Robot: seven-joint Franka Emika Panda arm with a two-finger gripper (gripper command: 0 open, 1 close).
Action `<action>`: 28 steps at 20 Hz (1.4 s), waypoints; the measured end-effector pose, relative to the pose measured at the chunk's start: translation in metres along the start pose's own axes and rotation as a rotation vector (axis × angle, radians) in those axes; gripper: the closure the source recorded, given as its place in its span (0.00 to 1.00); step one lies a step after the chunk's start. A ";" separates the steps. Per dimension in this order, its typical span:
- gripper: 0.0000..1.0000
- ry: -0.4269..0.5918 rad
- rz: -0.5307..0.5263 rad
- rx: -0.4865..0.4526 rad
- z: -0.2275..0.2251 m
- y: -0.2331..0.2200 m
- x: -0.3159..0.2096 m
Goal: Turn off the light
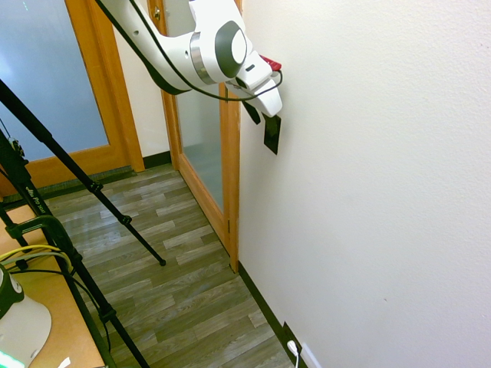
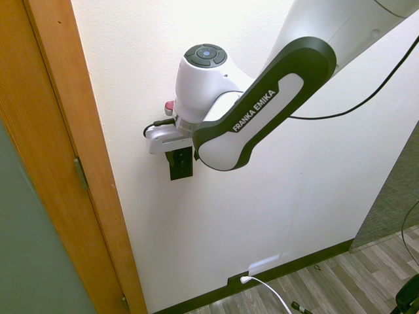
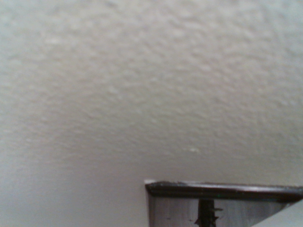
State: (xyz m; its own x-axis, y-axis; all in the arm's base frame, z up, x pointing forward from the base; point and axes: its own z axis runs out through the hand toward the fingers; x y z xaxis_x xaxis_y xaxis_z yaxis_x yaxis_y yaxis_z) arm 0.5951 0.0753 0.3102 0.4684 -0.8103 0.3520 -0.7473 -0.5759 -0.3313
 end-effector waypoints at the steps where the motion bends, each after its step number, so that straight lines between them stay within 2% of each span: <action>1: 1.00 -0.002 0.001 0.001 0.002 -0.001 0.000; 28: 1.00 -0.037 0.066 0.015 0.020 0.001 0.005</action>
State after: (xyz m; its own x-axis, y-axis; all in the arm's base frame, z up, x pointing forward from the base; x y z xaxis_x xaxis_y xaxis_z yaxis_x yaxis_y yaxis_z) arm 0.6058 0.0685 0.2942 0.4359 -0.8496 0.2968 -0.7702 -0.5228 -0.3654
